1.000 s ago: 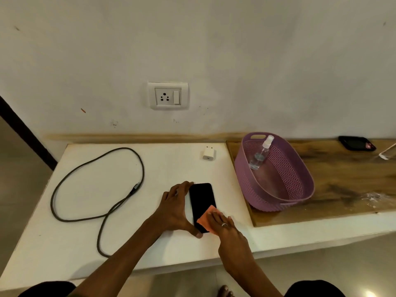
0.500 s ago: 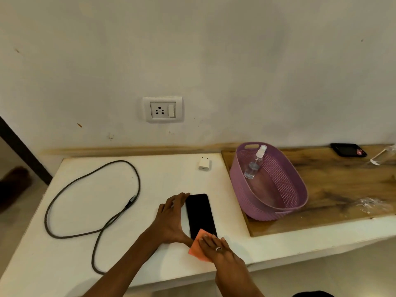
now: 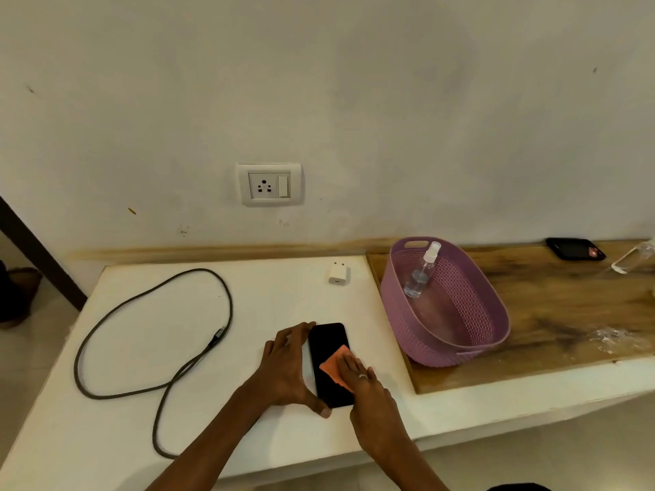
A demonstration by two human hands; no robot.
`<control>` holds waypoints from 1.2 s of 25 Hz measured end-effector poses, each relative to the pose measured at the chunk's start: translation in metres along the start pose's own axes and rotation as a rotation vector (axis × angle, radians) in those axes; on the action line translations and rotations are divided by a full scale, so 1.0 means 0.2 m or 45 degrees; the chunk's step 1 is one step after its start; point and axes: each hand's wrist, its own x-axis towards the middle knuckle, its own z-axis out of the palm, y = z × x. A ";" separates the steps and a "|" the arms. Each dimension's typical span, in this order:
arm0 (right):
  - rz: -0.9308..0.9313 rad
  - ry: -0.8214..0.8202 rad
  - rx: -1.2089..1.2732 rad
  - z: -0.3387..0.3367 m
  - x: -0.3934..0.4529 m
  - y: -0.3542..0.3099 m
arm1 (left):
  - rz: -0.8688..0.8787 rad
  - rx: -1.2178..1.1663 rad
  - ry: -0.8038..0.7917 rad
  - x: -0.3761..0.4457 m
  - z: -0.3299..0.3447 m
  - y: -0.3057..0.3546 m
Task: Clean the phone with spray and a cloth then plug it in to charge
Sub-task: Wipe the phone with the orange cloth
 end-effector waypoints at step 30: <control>-0.358 -0.105 -0.022 0.04 -0.05 0.05 | 0.058 0.023 0.027 0.01 0.00 -0.02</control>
